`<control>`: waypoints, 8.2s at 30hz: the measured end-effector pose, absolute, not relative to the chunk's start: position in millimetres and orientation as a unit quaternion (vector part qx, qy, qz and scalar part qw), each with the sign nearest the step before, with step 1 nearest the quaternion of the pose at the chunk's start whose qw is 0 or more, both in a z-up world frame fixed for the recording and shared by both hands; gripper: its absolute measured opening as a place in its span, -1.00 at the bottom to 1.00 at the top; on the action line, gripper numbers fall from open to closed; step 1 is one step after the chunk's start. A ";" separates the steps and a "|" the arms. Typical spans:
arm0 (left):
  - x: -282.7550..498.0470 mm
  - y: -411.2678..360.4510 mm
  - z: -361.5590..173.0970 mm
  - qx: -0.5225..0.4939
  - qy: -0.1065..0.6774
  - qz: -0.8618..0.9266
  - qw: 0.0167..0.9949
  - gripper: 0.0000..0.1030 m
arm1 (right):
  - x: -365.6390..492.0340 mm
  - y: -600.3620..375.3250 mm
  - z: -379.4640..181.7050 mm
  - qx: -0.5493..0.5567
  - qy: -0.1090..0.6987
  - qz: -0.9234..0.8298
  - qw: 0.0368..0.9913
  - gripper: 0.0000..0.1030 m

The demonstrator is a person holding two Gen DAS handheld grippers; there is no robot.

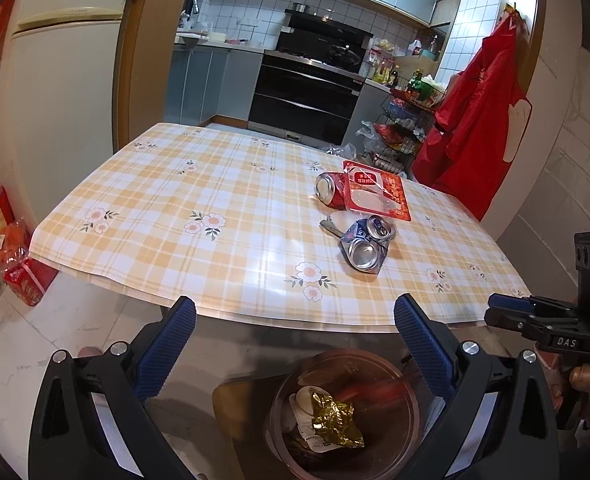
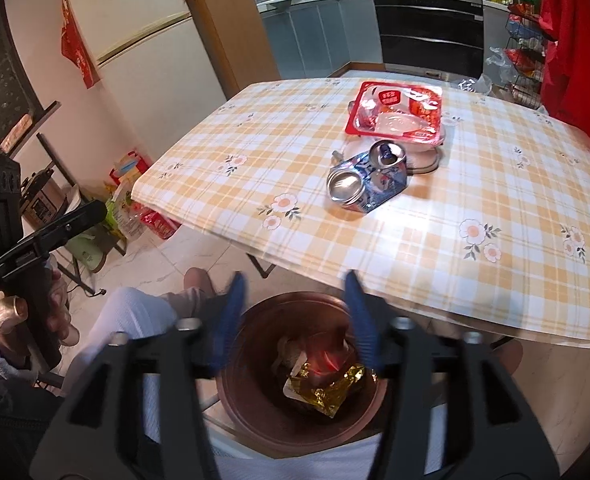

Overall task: Collect trash
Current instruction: 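Carry the clear sleeve and red wrapper over the bin and open both grippers, then grasp the crushed blue can with the left gripper while the right gripper grasps the red-labelled plastic tray, then carry the blue can and plastic tray over the bin and open both grippers, then move both tools back toward the remaining trash on the table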

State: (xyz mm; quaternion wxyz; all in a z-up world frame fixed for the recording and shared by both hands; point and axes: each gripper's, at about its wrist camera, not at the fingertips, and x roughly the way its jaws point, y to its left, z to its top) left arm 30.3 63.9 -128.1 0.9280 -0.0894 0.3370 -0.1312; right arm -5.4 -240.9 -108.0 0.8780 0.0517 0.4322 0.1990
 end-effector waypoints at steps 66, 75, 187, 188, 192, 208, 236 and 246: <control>234.7 -108.9 -246.6 -0.052 0.460 -0.170 0.870 0.07 | 121.6 -363.8 -156.5 0.084 0.420 0.056 0.902 0.89; 220.8 -69.3 -210.6 -0.075 0.426 -0.183 0.883 -0.56 | 174.5 -354.6 -150.7 0.073 0.400 0.097 0.908 0.65; 41.9 41.4 -81.8 -0.076 0.317 -0.203 0.923 0.88 | -39.6 -290.2 -17.8 0.101 0.308 0.215 0.921 -0.90; 40.3 46.7 -80.1 -0.073 0.313 -0.192 0.927 0.88 | -39.8 -286.7 -19.9 0.100 0.312 0.218 0.919 -0.90; 37.3 61.9 -76.7 -0.065 0.299 -0.158 0.939 0.89 | -38.7 -274.6 -27.6 0.097 0.331 0.230 0.910 -0.90; 35.5 77.1 -89.2 -0.065 0.305 -0.134 0.941 0.89 | -30.9 -251.8 -42.0 0.074 0.359 0.214 0.906 0.64; 69.3 58.0 -126.0 -0.049 0.357 -0.128 0.924 0.89 | 6.7 -316.5 -81.3 0.054 0.376 0.055 0.924 0.89; 113.4 30.9 -137.6 -0.048 0.379 -0.146 0.913 0.88 | 55.1 -344.0 -102.0 0.084 0.391 0.052 0.915 0.89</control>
